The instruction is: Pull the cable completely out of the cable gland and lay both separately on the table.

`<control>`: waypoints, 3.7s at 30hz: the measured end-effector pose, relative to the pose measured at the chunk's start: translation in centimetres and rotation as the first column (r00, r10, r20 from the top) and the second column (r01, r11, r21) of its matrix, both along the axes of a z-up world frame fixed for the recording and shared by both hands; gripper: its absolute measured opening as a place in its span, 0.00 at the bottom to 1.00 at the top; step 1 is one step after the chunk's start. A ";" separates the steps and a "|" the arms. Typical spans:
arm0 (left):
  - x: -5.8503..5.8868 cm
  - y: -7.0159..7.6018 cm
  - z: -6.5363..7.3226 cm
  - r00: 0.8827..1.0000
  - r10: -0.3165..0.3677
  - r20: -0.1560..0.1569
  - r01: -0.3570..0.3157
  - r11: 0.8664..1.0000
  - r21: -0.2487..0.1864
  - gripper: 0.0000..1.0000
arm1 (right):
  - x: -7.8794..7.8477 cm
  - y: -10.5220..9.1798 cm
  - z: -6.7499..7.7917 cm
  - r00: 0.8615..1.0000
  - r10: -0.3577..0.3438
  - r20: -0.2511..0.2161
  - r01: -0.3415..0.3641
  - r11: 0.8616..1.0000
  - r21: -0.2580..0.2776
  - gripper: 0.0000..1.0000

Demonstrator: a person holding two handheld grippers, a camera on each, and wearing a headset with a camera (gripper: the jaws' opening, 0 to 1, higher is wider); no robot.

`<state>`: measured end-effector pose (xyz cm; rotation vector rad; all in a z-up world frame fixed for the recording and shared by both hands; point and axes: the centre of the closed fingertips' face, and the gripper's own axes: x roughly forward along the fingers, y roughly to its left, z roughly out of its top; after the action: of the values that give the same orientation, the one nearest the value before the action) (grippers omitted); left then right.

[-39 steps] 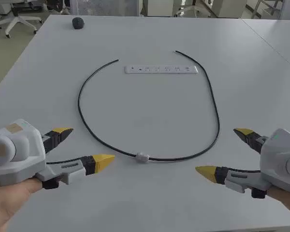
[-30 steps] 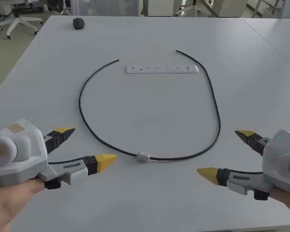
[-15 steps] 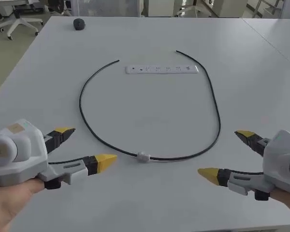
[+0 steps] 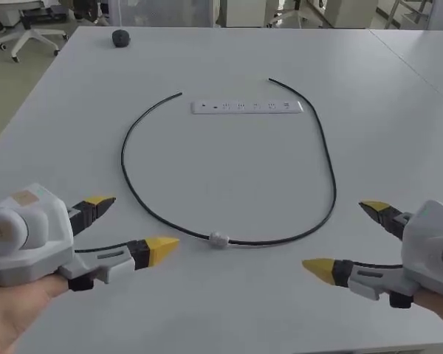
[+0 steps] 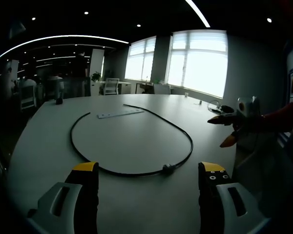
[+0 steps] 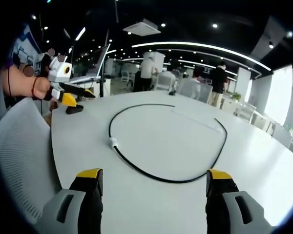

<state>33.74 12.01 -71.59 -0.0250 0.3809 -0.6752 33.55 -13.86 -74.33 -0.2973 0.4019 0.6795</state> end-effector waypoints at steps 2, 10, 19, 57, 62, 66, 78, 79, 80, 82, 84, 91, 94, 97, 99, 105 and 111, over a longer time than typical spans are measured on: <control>0.0 0.0 0.0 1.000 0.001 -0.001 -0.001 1.000 0.000 0.85 | 0.0 0.0 0.1 1.000 -0.002 0.000 0.002 1.000 0.003 0.88; -0.1 -0.1 0.1 1.000 -0.003 0.005 0.003 1.000 -0.002 0.84 | 0.0 0.4 0.0 1.000 0.015 0.001 -0.015 1.000 -0.002 0.87; 0.0 -0.1 0.1 1.000 -0.005 0.006 0.005 1.000 0.001 0.84 | 0.0 1.2 -0.1 0.999 0.041 -0.004 -0.041 0.999 -0.010 0.86; -0.6 -0.9 0.4 1.000 -0.021 0.019 0.022 1.000 -0.010 0.83 | -0.3 7.5 -1.2 0.960 0.269 -0.076 -0.277 0.951 -0.139 0.56; -0.8 -0.7 1.2 0.999 -0.023 0.040 0.023 1.000 -0.010 0.83 | -0.2 9.5 -1.5 0.944 0.316 -0.092 -0.327 0.932 -0.155 0.56; -1.0 -0.7 1.6 0.998 -0.025 0.050 0.026 1.000 -0.014 0.83 | 0.1 11.2 -1.6 0.931 0.351 -0.095 -0.363 0.917 -0.166 0.56; -1.3 -0.1 1.8 0.998 -0.019 0.062 0.021 0.999 -0.033 0.83 | 0.5 14.0 -3.4 0.898 0.409 -0.163 -0.437 0.873 -0.217 0.51; -1.3 -0.1 1.9 0.998 -0.020 0.066 0.022 0.999 -0.034 0.83 | 0.5 14.1 -3.6 0.896 0.412 -0.167 -0.442 0.870 -0.221 0.51; -1.3 -0.1 1.9 0.998 -0.020 0.065 0.022 0.999 -0.036 0.83 | 0.4 14.2 -4.0 0.889 0.415 -0.192 -0.451 0.864 -0.221 0.50; -1.3 -0.1 1.9 0.997 -0.022 0.068 0.024 0.999 -0.032 0.83 | 0.6 14.6 -4.1 0.887 0.421 -0.189 -0.457 0.858 -0.234 0.48; -1.2 0.0 1.9 0.997 -0.023 0.071 0.025 0.999 -0.034 0.83 | 0.8 14.9 -4.4 0.882 0.421 -0.209 -0.464 0.854 -0.237 0.45; -1.2 0.2 1.9 0.997 -0.027 0.073 0.029 0.999 -0.029 0.83 | 1.3 15.9 -5.4 0.869 0.427 -0.250 -0.485 0.836 -0.257 0.41; -1.1 0.2 2.0 0.997 -0.024 0.076 0.027 0.999 -0.033 0.83 | 1.4 16.1 -5.9 0.865 0.424 -0.268 -0.490 0.829 -0.269 0.36; -1.1 0.3 2.0 0.997 -0.022 0.079 0.025 0.999 -0.037 0.83 | 1.5 16.4 -6.3 0.861 0.421 -0.285 -0.495 0.824 -0.277 0.33; -1.1 0.4 2.1 0.997 -0.020 0.081 0.023 0.999 -0.037 0.83 | 1.5 16.5 -6.6 0.857 0.419 -0.300 -0.500 0.816 -0.289 0.31; -1.2 0.5 1.9 0.997 -0.015 0.082 0.019 0.999 -0.045 0.83 | 1.7 16.8 -7.2 0.846 0.419 -0.329 -0.516 0.799 -0.308 0.29; -1.3 0.3 1.9 0.996 -0.017 0.084 0.021 0.998 -0.053 0.83 | 2.1 16.4 -7.6 0.840 0.411 -0.354 -0.523 0.785 -0.331 0.21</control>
<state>32.49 12.34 -69.73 -0.0444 0.2825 -0.7029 35.62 2.53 -81.92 -0.7392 0.7469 1.1382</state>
